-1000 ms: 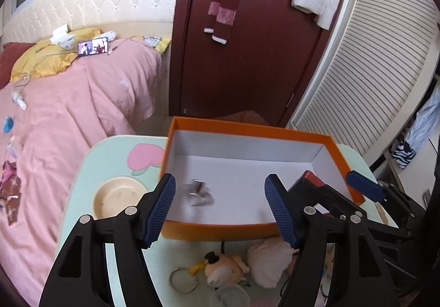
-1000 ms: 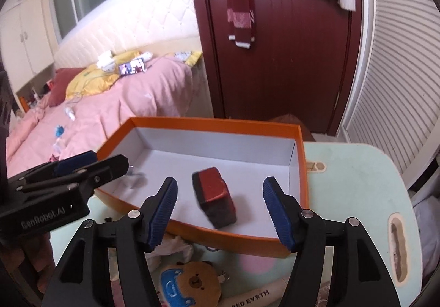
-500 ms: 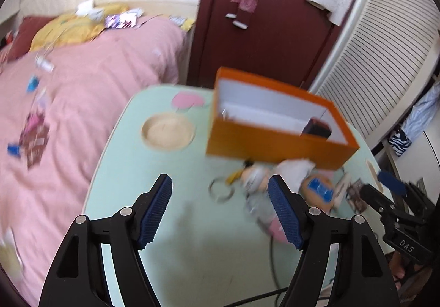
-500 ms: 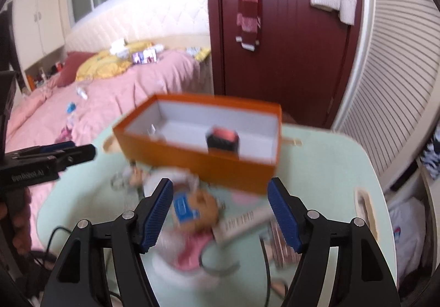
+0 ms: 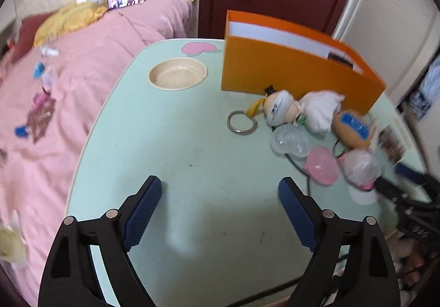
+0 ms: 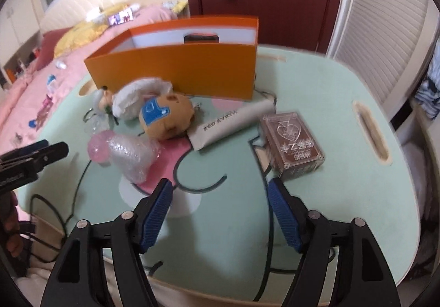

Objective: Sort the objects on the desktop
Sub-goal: 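Withdraw both open grippers from the orange box, then grasp the doll keychain with the left gripper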

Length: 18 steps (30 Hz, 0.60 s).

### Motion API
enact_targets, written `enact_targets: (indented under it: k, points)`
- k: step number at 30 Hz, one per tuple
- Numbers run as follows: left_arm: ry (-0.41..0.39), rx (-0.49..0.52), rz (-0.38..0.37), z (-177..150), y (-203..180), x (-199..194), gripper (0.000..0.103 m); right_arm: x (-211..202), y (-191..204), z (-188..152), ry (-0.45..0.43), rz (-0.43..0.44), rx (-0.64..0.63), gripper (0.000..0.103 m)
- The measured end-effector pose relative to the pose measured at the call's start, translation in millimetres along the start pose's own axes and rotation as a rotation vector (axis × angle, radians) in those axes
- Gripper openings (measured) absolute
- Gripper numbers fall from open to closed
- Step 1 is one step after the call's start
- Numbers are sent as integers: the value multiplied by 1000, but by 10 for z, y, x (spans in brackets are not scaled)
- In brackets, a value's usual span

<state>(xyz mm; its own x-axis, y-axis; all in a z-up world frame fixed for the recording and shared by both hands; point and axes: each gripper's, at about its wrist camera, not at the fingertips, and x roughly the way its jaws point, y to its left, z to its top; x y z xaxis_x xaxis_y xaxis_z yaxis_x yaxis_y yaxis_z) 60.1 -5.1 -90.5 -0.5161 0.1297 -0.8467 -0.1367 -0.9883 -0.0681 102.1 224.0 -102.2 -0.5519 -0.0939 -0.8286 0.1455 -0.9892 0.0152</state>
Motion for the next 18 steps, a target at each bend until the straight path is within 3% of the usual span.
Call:
enact_targets:
  k: [2, 3, 18]
  points:
    - [8, 40, 42, -12, -79, 41, 103, 26, 9, 4, 7, -15, -5, 92]
    - [4, 39, 38, -16, -75, 40, 103, 45, -1, 8, 16, -19, 1, 102]
    - [-14, 45, 25, -60, -71, 23, 103, 82, -25, -18, 21, -26, 2, 103]
